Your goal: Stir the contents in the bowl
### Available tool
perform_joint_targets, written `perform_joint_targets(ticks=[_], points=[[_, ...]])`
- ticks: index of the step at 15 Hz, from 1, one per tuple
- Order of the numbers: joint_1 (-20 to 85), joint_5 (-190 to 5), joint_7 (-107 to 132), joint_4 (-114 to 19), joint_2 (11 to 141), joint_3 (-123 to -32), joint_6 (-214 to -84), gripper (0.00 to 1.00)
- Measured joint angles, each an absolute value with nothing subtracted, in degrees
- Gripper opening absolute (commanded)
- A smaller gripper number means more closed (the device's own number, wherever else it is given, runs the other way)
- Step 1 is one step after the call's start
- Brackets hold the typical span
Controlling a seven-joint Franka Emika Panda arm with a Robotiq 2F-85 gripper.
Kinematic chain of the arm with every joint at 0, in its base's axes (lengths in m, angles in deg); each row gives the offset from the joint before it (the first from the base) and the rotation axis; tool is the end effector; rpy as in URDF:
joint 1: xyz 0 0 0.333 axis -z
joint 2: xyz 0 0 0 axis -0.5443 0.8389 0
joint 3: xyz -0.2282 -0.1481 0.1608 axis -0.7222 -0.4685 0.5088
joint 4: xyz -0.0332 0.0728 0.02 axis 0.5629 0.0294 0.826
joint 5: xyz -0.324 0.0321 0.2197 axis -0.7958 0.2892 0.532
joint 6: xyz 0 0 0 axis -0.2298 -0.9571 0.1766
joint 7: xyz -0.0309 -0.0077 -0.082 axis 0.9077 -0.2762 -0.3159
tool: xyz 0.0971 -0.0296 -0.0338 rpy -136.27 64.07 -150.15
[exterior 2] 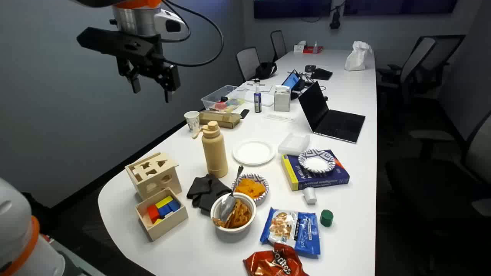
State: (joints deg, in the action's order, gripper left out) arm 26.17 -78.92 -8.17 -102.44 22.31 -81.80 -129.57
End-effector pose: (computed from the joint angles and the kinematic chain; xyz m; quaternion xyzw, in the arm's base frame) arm 0.3629 -0.0004 0.4817 -0.9857 -0.1035 -0.0604 0.1189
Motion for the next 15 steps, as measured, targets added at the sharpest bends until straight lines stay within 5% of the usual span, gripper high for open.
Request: perform_joint_targets(ticks=[8,15], points=[[27.04,-79.15,-6.99,-102.55,22.55,-80.75,-130.7,1.0],[32.96,-89.19,10.76,-106.05,28.69,-69.23,-147.2,1.0]])
